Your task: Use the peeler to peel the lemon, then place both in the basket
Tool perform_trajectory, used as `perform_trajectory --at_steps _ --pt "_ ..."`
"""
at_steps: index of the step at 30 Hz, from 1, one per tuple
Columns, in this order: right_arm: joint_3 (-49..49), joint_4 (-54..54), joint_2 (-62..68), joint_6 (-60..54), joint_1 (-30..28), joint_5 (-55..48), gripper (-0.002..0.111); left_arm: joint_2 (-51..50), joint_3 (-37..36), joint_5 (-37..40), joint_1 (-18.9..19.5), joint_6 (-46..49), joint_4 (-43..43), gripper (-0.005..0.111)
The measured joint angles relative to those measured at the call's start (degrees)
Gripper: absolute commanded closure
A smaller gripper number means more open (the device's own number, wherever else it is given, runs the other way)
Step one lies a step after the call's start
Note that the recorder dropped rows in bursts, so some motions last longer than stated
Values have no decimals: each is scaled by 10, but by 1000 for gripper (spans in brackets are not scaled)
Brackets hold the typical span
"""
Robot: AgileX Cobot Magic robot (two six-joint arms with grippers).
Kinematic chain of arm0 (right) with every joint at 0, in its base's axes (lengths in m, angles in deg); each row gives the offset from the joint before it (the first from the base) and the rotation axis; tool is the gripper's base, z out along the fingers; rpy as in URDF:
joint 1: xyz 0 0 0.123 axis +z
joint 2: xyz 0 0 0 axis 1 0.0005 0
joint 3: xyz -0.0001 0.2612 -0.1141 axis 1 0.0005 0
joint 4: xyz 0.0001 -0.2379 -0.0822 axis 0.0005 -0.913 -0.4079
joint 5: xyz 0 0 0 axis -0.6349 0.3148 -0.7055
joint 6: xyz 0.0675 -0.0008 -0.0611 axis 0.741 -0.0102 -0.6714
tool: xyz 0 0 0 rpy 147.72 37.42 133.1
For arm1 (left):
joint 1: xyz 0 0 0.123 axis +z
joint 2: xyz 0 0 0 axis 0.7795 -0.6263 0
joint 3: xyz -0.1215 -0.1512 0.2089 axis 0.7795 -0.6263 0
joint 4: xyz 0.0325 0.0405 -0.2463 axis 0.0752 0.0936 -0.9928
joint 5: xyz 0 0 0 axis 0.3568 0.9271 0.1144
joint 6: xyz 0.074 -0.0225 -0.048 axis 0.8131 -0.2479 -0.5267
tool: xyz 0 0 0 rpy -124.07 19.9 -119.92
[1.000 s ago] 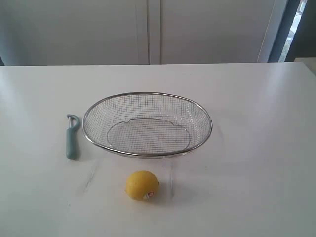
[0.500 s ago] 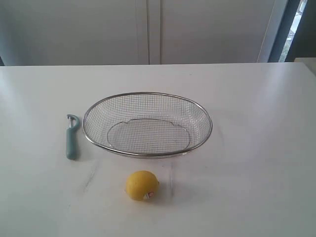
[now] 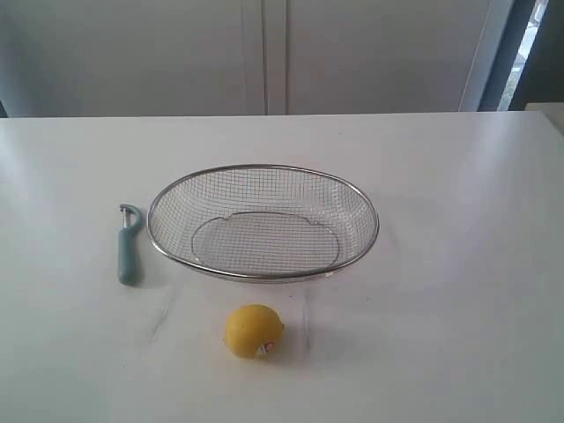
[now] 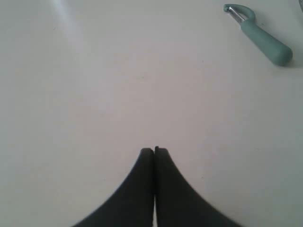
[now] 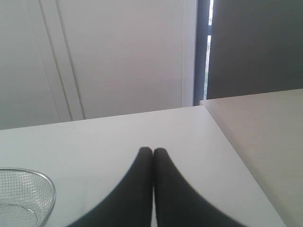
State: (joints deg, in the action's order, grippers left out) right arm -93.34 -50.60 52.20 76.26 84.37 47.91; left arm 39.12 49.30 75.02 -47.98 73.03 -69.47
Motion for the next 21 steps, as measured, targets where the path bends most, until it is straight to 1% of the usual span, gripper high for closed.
perform_trajectory --at_steps 16,21 --pt "-2 0 1 0 0 4 108 0 0 0 0 0 0 107" --pt "-20 0 31 0 0 -13 108 0 0 0 0 0 0 107"
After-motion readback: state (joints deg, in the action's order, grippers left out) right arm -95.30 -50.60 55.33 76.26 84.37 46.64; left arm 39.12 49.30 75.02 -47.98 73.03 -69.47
